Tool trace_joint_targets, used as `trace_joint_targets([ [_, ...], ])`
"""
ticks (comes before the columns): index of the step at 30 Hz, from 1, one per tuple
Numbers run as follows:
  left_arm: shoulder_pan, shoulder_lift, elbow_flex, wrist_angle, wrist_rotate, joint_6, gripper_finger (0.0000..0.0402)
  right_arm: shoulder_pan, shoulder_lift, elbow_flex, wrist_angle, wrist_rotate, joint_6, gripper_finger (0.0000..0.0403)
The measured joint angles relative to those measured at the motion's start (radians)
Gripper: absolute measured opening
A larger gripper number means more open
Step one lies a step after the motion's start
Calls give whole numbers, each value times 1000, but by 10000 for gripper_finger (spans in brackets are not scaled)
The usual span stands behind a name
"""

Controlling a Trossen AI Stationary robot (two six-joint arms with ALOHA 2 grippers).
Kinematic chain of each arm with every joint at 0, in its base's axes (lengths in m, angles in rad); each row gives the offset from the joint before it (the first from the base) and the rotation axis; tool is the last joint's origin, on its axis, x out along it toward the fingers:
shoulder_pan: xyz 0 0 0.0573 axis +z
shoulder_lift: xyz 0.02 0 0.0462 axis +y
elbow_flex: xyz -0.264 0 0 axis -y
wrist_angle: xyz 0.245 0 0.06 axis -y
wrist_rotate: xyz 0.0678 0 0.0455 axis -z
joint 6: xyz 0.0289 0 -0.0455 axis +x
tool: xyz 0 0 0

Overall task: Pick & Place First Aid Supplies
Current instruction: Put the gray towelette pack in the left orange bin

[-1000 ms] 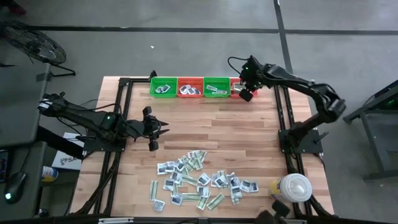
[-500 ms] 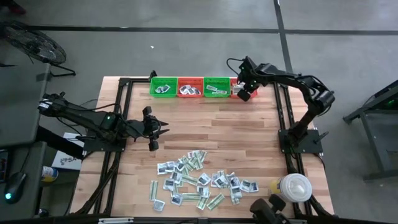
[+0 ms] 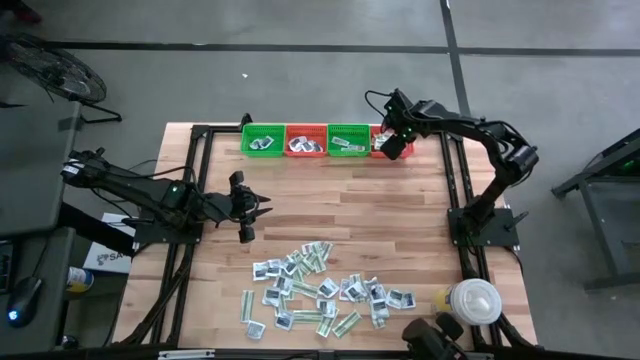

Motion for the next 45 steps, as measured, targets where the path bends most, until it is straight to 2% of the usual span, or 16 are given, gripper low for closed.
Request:
trace_joint_targets([
  [6,0,0,0,0,5,0,110,0,-1,102,-115,-20,11,145],
  [13,0,0,0,0,17,8,110,7,-17,276,-416,-201,-46,145],
  [17,0,0,0,-8,41,12,110,47,-104,295,-513,-282,-45,145],
  [20,0,0,0,-34,57,12,110,112,-215,247,-520,-364,14,145],
  [23,0,0,0,-52,61,12,110,218,-339,173,-514,-408,124,145],
  [28,0,0,0,-53,82,30,110,475,-528,10,-460,-344,370,145],
  [32,0,0,0,-52,83,49,110,685,-619,-126,-369,-321,605,145],
  [38,0,0,0,-52,103,57,110,960,-625,-292,-172,-333,865,145],
  [45,0,0,0,-52,109,57,110,1151,-541,-440,93,-429,1149,144],
])
